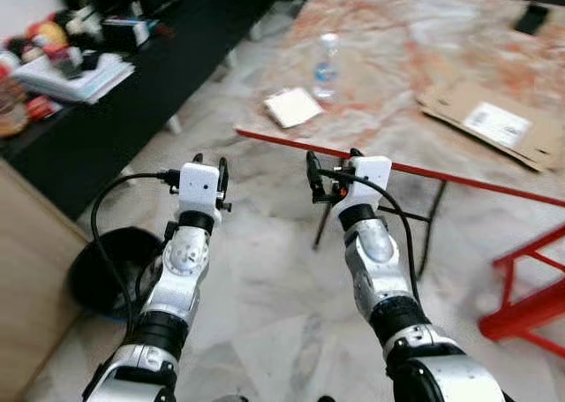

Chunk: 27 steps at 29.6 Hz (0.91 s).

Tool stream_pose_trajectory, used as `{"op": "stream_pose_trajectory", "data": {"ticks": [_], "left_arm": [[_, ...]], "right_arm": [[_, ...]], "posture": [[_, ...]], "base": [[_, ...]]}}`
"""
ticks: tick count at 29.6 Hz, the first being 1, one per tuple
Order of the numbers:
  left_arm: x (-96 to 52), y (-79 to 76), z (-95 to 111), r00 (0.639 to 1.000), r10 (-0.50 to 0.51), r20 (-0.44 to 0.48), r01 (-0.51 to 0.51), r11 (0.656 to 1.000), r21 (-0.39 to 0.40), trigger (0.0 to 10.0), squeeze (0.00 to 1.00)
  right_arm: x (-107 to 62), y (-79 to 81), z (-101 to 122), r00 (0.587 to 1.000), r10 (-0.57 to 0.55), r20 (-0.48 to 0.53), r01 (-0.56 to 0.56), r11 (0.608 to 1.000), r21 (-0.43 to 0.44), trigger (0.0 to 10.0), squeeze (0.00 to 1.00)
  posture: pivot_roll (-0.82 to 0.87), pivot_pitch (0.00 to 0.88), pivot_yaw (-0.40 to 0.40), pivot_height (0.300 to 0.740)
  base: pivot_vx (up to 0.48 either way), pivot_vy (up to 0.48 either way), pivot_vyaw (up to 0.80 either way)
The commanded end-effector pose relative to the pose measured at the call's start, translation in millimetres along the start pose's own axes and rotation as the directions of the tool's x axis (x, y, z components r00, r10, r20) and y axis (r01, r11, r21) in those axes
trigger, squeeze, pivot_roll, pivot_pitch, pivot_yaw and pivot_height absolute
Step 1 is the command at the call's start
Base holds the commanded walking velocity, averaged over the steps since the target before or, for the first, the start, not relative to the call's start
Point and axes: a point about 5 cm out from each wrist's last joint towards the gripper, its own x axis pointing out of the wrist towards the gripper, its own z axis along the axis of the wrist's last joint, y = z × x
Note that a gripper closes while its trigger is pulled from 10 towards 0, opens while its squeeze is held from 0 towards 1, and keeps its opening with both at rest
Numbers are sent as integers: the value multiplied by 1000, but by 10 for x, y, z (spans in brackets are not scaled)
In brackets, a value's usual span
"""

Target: Picking trash to rubbish bin

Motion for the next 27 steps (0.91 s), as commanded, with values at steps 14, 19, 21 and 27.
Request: {"op": "stream_pose_trajectory", "data": {"ticks": [14, 19, 21, 27], "left_arm": [[25, -46, 45, 1000, -15, 5, 15, 1000, -8, 10000, 0], [26, -57, 57, 1000, -18, 7, 18, 1000, -13, 10000, 0], [34, -60, 60, 1000, -19, 7, 19, 1000, -14, 10000, 0], [81, -48, 100, 1000, -6, 17, 6, 1000, -18, 10000, 0]], "right_arm": [[0, 77, -17, 1000, 9, -15, -9, 1000, -12, 10000, 0], [-9, 87, -12, 1000, 15, -8, -15, 1000, -12, 10000, 0], [-10, 93, -13, 1000, 17, -8, -17, 1000, -16, 10000, 0], [-6, 152, 13, 998, 63, 7, -62, 995, -83, 10000, 0]], "posture": [[93, 85, 47, 740], [91, 78, 50, 740], [90, 77, 50, 740], [93, 98, 48, 740]], "base": [[393, 0, 0], [393, 0, 0], [398, 0, 0], [392, 0, 444]]}}
